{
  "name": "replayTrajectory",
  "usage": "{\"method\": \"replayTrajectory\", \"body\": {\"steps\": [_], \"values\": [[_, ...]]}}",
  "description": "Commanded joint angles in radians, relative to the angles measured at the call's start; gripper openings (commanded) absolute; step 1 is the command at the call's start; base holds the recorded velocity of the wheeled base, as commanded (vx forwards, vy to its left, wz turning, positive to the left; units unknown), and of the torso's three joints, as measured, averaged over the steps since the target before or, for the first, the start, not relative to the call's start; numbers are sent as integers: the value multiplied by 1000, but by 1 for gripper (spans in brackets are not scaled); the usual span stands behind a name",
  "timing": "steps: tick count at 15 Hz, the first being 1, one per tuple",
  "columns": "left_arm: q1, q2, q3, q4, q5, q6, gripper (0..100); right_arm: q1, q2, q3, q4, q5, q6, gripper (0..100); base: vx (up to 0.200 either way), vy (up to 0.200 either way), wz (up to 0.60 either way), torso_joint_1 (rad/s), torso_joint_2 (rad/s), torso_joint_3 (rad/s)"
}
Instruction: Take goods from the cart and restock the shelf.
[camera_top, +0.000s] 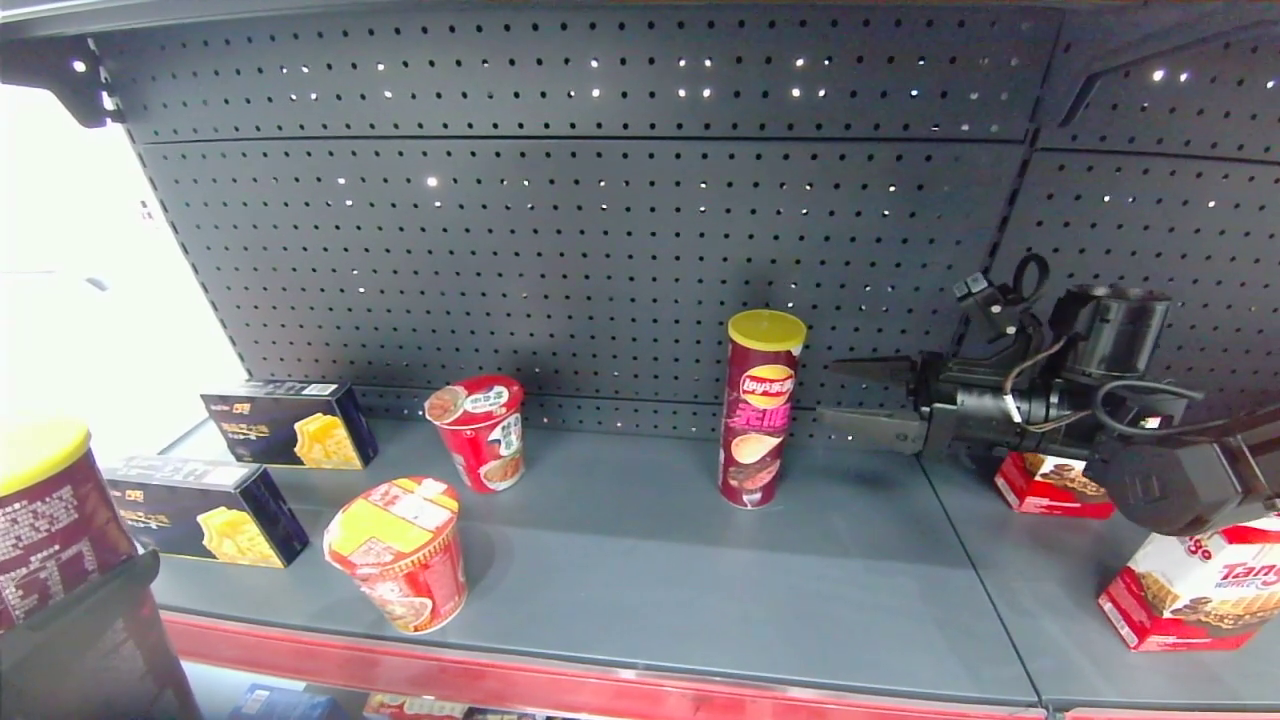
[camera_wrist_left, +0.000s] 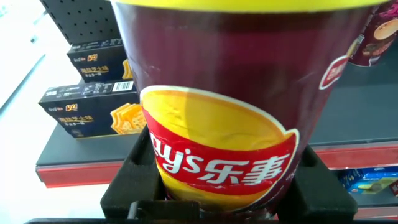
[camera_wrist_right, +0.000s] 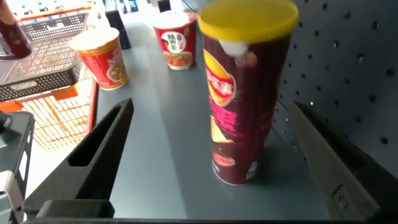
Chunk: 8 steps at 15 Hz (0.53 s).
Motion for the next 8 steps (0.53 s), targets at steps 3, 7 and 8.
{"method": "replayTrajectory", "body": {"steps": [3, 7, 8], "values": [[0, 7, -1, -1, 1, 0, 0, 32, 74, -3, -42, 0, -1, 100, 0, 0, 0, 0, 0, 0], [0, 6, -1, -1, 1, 0, 0, 32, 131, -4, -89, 0, -1, 100, 0, 0, 0, 0, 0, 0], [-1, 7, -3, -1, -1, 0, 0, 32, 137, -6, -91, 0, -1, 100, 0, 0, 0, 0, 0, 0]]}}
